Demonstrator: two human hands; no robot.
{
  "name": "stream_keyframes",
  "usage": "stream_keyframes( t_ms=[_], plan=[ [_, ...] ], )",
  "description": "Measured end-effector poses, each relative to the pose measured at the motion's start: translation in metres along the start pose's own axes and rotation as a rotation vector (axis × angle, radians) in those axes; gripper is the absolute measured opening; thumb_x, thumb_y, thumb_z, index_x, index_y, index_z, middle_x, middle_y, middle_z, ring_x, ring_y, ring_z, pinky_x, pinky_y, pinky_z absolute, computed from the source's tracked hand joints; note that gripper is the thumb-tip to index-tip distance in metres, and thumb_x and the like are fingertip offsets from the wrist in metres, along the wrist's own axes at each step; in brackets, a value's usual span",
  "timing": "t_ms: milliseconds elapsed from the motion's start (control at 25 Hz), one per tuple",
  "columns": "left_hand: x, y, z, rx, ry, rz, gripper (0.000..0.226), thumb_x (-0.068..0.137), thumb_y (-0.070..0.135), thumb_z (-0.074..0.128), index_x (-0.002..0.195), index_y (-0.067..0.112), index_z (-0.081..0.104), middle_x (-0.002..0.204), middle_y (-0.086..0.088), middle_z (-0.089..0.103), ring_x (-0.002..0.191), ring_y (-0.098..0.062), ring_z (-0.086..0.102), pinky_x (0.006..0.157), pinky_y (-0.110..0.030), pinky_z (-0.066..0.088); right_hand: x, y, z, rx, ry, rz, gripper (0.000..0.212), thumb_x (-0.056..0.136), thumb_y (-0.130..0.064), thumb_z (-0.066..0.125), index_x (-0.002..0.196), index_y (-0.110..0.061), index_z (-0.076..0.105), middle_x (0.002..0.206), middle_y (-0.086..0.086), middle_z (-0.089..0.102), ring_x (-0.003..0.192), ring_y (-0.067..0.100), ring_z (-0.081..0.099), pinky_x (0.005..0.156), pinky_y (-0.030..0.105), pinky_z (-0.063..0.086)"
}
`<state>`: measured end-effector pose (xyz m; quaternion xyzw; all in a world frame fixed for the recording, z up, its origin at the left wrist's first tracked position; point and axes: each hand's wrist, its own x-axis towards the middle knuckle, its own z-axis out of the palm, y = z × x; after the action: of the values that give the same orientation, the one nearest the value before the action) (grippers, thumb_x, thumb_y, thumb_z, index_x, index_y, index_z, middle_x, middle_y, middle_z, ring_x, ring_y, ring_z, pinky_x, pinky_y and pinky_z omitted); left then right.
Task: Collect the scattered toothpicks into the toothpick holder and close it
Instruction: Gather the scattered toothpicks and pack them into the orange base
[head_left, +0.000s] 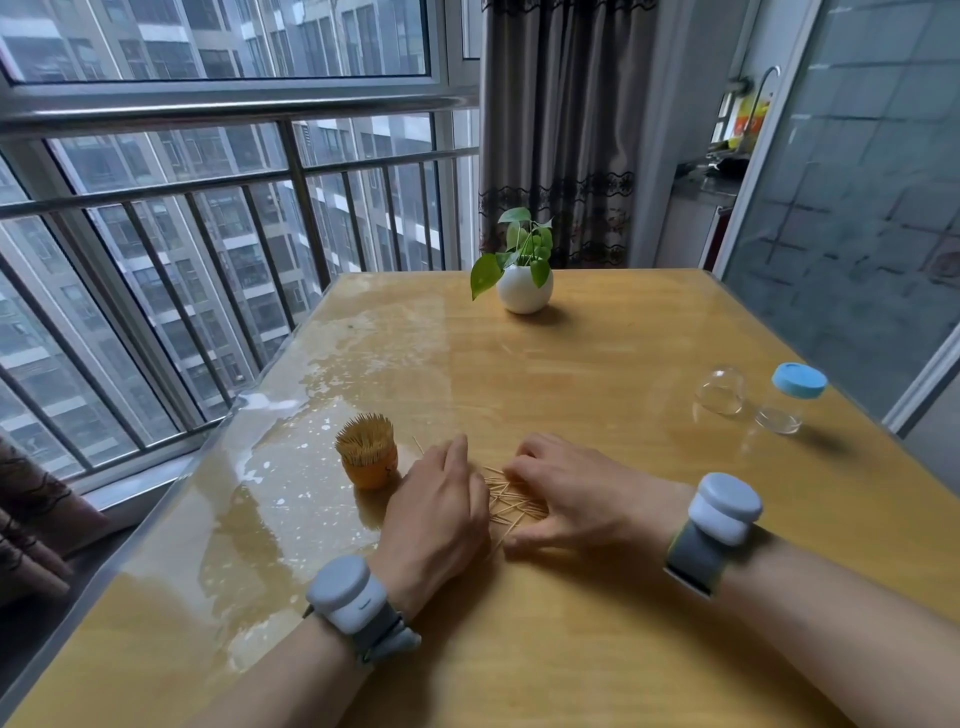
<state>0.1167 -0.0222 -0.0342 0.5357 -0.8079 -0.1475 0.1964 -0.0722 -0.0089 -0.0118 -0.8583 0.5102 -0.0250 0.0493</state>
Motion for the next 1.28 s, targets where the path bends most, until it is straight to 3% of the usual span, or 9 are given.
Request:
stream_keyframes(
  t_ms=[160,360,520,720,840,1000,1160,1280],
  plan=[
    [-0.006,-0.006,-0.010,-0.085,0.098,-0.020,0.050,0.099,0.024,0.038,0.148,0.017,0.037,0.144,-0.005,0.049,0.125,-0.020,0.051,0.099,-0.033,0.041,0.017,-0.008,-0.005,0.068,-0.027,0.065,0.049,0.082,-0.056,0.067,0.110,-0.017,0.056,0.109,0.004,0.053,0.104,0.023,0.049,0.080,0.030,0.037],
    [-0.016,-0.004,-0.005,0.065,-0.017,-0.073,0.065,0.089,0.032,0.022,0.150,0.009,0.026,0.143,-0.012,0.045,0.134,-0.026,0.037,0.108,-0.037,0.033,0.030,-0.023,-0.010,0.052,-0.103,0.042,0.027,0.085,-0.037,0.068,0.104,-0.019,0.062,0.108,0.004,0.061,0.101,0.024,0.055,0.078,0.031,0.042],
    [-0.019,-0.016,-0.006,-0.056,-0.049,-0.026,0.059,0.097,0.028,0.034,0.154,0.015,0.024,0.152,-0.009,0.042,0.141,-0.025,0.035,0.116,-0.038,0.029,0.039,-0.028,-0.014,-0.002,-0.138,0.049,0.014,0.085,-0.029,0.067,0.096,-0.020,0.066,0.098,0.005,0.066,0.091,0.026,0.060,0.070,0.029,0.042],
    [-0.026,-0.026,-0.012,-0.056,-0.104,0.045,0.069,0.088,0.037,0.035,0.154,0.020,0.022,0.146,-0.008,0.048,0.134,-0.023,0.043,0.111,-0.036,0.036,0.050,-0.038,-0.019,-0.078,-0.227,0.102,0.009,0.082,-0.023,0.063,0.087,-0.017,0.066,0.087,0.006,0.067,0.079,0.029,0.065,0.074,0.040,0.058],
    [-0.028,-0.026,-0.012,-0.037,-0.066,0.084,0.067,0.094,0.038,0.045,0.154,0.020,0.021,0.145,-0.004,0.051,0.132,-0.021,0.046,0.108,-0.032,0.039,0.058,-0.040,-0.024,-0.082,-0.304,0.129,0.012,0.080,-0.023,0.064,0.085,-0.013,0.069,0.082,0.006,0.069,0.075,0.028,0.066,0.069,0.037,0.059],
    [-0.026,-0.029,-0.011,-0.054,0.002,0.119,0.062,0.098,0.032,0.049,0.154,0.021,0.026,0.144,0.000,0.053,0.130,-0.018,0.049,0.106,-0.030,0.040,0.062,-0.040,-0.029,-0.019,-0.386,0.129,0.023,0.077,-0.024,0.065,0.087,-0.005,0.072,0.070,0.006,0.066,0.063,0.022,0.059,0.056,0.031,0.048],
    [-0.025,-0.025,-0.014,-0.106,0.093,0.149,0.060,0.097,0.025,0.053,0.152,0.019,0.032,0.143,0.000,0.054,0.128,-0.016,0.051,0.103,-0.025,0.039,0.055,-0.037,-0.029,0.088,-0.360,0.096,0.009,0.080,-0.027,0.067,0.076,-0.018,0.066,0.069,-0.002,0.063,0.065,0.015,0.057,0.058,0.032,0.048],
    [-0.027,-0.029,-0.023,-0.169,0.234,0.174,0.053,0.094,0.022,0.057,0.146,0.022,0.044,0.140,0.004,0.057,0.124,-0.013,0.057,0.100,-0.021,0.040,0.052,-0.023,-0.031,0.331,-0.319,0.126,0.009,0.080,-0.019,0.064,0.071,-0.020,0.064,0.063,-0.006,0.060,0.058,0.012,0.051,0.056,0.030,0.043]
  ],
)
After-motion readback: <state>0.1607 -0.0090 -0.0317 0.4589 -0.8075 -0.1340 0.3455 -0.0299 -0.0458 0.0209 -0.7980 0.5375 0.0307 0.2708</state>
